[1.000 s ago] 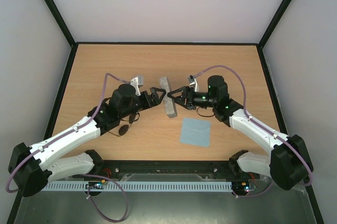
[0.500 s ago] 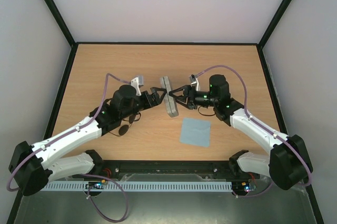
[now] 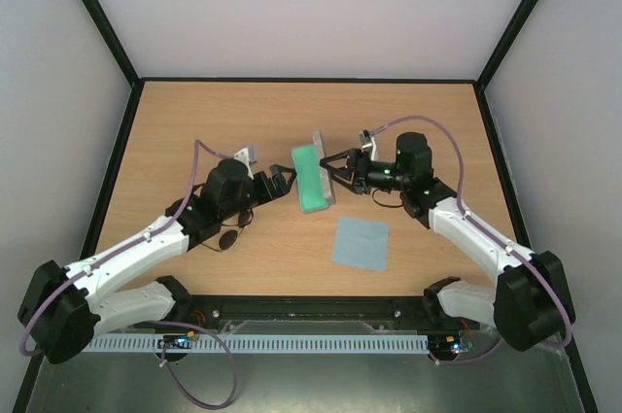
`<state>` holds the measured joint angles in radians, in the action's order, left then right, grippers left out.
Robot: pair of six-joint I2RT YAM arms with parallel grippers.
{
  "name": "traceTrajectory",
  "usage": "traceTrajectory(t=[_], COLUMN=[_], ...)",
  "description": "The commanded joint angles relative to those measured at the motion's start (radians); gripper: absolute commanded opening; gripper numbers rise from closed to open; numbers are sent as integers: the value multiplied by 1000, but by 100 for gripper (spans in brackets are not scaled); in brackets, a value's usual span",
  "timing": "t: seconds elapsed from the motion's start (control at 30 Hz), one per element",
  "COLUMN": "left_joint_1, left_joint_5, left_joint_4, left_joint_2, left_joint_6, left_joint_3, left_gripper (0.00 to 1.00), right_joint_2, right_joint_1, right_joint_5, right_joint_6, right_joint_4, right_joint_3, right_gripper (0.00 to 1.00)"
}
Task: Organize the sunglasses
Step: Open the sunglasses case, then place the sunglasses case at the center of the board.
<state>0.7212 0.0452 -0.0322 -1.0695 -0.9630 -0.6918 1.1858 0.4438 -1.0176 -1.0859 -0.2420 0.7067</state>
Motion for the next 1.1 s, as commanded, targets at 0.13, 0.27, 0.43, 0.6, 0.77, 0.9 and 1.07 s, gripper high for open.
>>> traceTrajectory(t=[0.13, 0.27, 0.43, 0.6, 0.77, 0.9, 1.07], left_joint_1=[-24, -32, -57, -110, -140, -156, -170], left_joint_5=[1, -10, -26, -4, 13, 27, 31], left_joint_4=[141, 176, 259, 300, 332, 345, 356], left_joint_2=[-16, 19, 56, 102, 129, 151, 174], left_joint_6=[35, 47, 81, 101, 121, 128, 135], left_joint_3=[59, 32, -28, -37, -38, -36, -36], left_gripper=[99, 99, 100, 100, 99, 100, 99], right_joint_2=[-22, 4, 88, 216, 377, 521, 678], right_joint_1=[-10, -10, -10, -11, -17, -33, -51], right_joint_5=[-63, -33, 12, 18, 4, -25, -74], right_joint_6=[8, 94, 180, 190, 172, 127, 21], right_joint_4=[-152, -49, 7, -82, -237, -399, -622], right_joint_3=[77, 86, 92, 87, 77, 74, 63], right_gripper=[53, 53, 53, 53, 55, 56, 58])
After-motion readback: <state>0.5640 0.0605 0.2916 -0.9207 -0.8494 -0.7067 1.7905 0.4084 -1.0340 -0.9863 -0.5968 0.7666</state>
